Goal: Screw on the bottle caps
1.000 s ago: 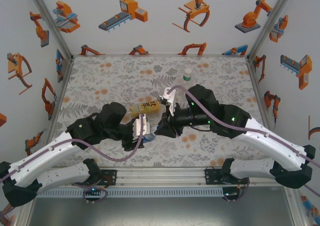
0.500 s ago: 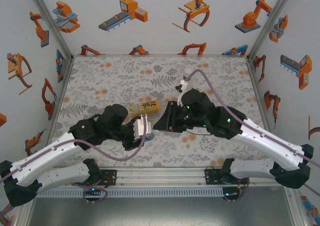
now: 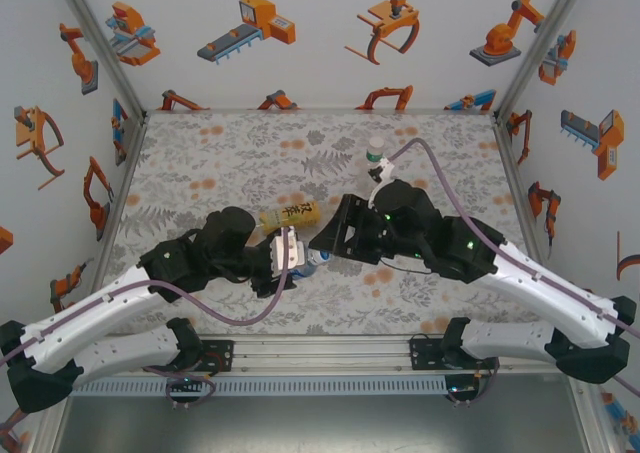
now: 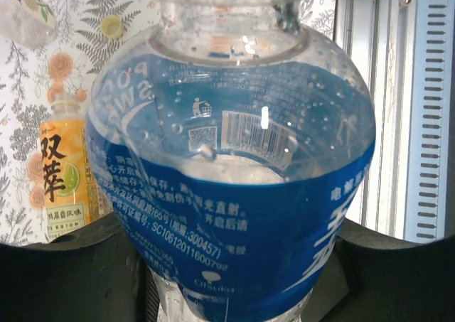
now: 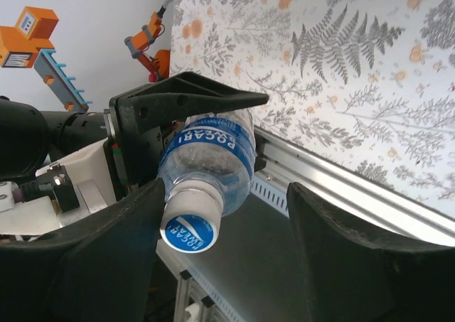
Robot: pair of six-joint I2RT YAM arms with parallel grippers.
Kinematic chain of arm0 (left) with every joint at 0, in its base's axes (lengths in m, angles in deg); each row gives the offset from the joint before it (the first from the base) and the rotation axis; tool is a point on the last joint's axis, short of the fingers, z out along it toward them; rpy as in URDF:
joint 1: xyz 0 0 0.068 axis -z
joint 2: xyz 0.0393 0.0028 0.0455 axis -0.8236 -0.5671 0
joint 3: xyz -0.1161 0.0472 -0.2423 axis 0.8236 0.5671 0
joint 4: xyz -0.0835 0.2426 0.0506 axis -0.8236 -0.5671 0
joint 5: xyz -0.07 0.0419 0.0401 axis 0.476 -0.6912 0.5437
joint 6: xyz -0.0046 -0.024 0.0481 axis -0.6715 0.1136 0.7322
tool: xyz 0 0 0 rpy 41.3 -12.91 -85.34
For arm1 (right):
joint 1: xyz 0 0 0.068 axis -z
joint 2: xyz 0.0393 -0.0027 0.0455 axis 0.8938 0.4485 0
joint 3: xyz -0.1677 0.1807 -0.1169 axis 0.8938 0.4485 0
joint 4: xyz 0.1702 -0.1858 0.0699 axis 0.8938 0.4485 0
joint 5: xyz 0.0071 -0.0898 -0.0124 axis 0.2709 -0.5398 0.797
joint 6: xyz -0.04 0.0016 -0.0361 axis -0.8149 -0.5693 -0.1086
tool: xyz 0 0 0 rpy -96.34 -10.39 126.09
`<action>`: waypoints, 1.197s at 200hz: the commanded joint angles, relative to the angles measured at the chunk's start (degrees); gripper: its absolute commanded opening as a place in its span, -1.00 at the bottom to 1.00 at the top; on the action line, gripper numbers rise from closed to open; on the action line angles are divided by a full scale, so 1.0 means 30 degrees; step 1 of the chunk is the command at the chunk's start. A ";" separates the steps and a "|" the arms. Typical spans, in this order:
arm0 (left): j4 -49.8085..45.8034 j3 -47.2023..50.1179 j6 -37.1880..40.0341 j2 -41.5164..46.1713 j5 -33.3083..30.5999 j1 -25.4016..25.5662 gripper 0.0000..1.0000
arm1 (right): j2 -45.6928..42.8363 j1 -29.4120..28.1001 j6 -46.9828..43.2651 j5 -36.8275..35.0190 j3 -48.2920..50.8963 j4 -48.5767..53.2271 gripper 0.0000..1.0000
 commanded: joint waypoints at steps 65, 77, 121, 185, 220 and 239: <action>0.0542 -0.0099 -0.0185 0.0423 0.1103 0.0097 -1.00 | -0.0619 0.1216 -1.5891 0.3845 -0.2959 -0.0286 0.24; 0.0514 -0.0143 -0.0205 0.0454 0.1172 0.0107 -1.00 | -0.0407 0.1216 -1.7841 0.4676 -0.3384 0.0038 0.22; 0.0507 -0.0224 -0.0204 0.0560 0.1481 0.0106 -1.00 | -0.0396 0.1215 -2.5233 1.0402 -0.3695 0.0198 0.15; 0.0499 -0.0337 -0.0267 0.0524 0.1891 0.0103 -1.00 | -0.0401 0.1221 -2.9290 1.1980 -0.2092 -0.1048 0.11; 0.0472 -0.0339 -0.0384 0.0553 0.1888 0.0104 -1.00 | -0.0159 0.1201 -2.9299 1.2011 -0.1684 -0.1356 0.01; 0.0470 -0.0274 -0.0440 0.0631 0.1887 0.0103 -1.00 | -0.0188 0.1190 -2.9167 1.1946 -0.1418 -0.1693 -0.04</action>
